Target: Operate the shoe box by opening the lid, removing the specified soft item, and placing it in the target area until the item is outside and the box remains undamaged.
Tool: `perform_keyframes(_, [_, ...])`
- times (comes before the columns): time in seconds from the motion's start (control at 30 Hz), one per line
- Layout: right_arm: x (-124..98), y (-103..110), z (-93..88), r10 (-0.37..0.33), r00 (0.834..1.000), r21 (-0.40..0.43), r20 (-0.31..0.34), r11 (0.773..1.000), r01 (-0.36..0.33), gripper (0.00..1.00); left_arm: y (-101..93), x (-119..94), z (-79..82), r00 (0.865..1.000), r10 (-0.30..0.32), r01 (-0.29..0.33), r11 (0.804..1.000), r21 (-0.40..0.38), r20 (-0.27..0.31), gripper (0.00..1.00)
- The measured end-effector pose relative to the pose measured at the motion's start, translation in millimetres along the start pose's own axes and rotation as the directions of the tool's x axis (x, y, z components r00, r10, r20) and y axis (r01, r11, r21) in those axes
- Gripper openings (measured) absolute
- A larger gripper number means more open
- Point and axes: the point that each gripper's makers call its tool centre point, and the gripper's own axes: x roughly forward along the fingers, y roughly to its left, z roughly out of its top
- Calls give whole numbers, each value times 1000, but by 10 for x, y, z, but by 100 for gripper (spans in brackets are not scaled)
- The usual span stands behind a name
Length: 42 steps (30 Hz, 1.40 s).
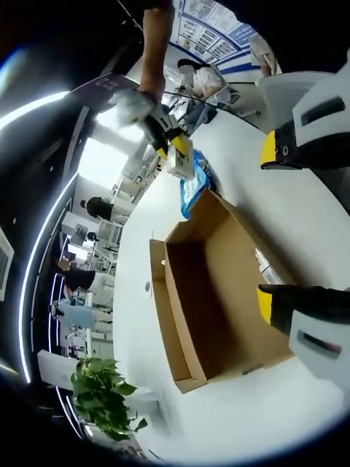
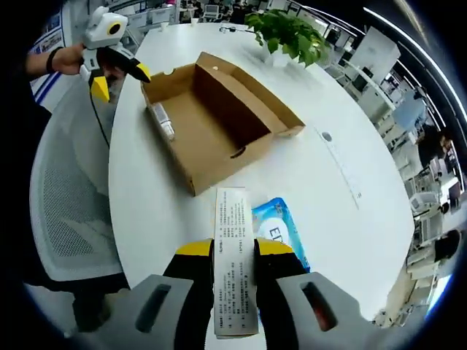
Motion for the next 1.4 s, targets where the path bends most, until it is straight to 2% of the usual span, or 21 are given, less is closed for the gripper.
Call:
perform_keyframes(0.23, [-177, -165, -453, -62, 998, 139, -4, 988, 62, 18, -60, 61, 53, 1000, -11, 11, 1000, 13, -10, 65])
perform_keyframes(0.5, [-382, -305, -937, -115, 993, 263, -17, 958, 115, 18, -69, 106, 87, 1000, -6, 6, 1000, 15, -19, 65])
perform_keyframes(0.8, [-499, -406, -1287, -141, 990, 334, -29, 932, 143, 18, -185, 233, 91, 999, -16, 17, 1000, 23, -42, 65])
perform_keyframes(1.0, [-521, -501, -1411, -152, 988, 359, -30, 921, 152, 18, -253, 326, 110, 998, -21, 23, 999, 30, -54, 65])
perform_keyframes(1.17, [-519, -630, -1454, -150, 988, 358, -30, 921, 151, 18, -296, 369, 159, 999, -20, 21, 999, 28, -48, 65])
perform_keyframes(1.3, [-525, -783, -1432, -152, 988, 346, -32, 926, 153, 18, -322, 395, 174, 999, -14, 15, 1000, 24, -45, 65])
perform_keyframes(1.4, [-537, -870, -1343, -155, 987, 333, -28, 930, 156, 18, -336, 406, 173, 999, -9, 10, 1000, 21, -44, 65])
